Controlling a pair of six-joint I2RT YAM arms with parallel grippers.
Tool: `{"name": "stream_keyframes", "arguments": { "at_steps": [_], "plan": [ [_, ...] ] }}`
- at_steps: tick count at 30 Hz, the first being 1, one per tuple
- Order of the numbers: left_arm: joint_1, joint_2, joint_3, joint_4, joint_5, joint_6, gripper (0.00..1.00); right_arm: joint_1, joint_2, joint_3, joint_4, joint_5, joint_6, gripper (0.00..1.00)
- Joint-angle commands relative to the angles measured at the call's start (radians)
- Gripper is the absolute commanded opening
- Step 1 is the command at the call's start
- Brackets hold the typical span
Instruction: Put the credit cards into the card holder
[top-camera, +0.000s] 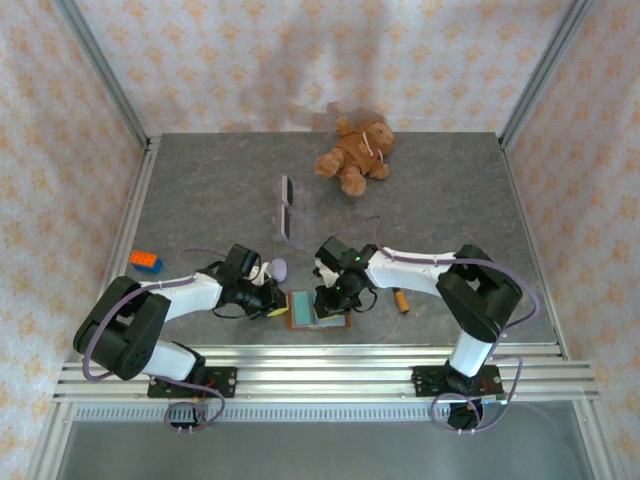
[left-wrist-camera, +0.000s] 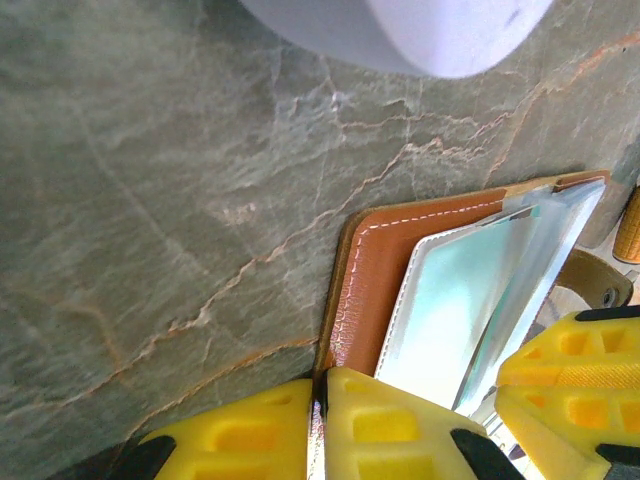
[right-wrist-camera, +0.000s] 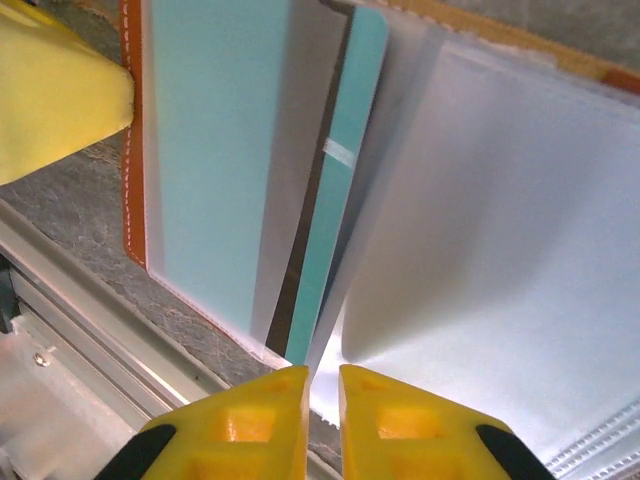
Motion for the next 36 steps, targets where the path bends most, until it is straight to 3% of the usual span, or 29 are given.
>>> {"name": "stream_keyframes", "arguments": {
  "at_steps": [1,7,11,22,36],
  "plan": [
    [-0.008,0.059,-0.029,0.039,-0.095,0.012,0.11,0.006,-0.047,0.041,-0.032,0.063,0.001,0.15],
    [-0.008,0.056,-0.027,0.036,-0.095,0.014,0.11,0.006,-0.043,0.069,-0.026,0.145,0.032,0.19],
    [-0.008,0.059,-0.032,0.052,-0.089,0.008,0.11,0.007,0.007,0.059,0.055,0.158,0.076,0.18],
    [-0.008,0.042,-0.043,0.055,-0.093,0.001,0.11,0.025,0.035,0.03,0.046,0.251,0.096,0.16],
    [-0.008,0.057,-0.051,0.087,-0.084,-0.012,0.11,0.058,0.077,0.049,0.107,0.198,0.149,0.12]
  ]
}}
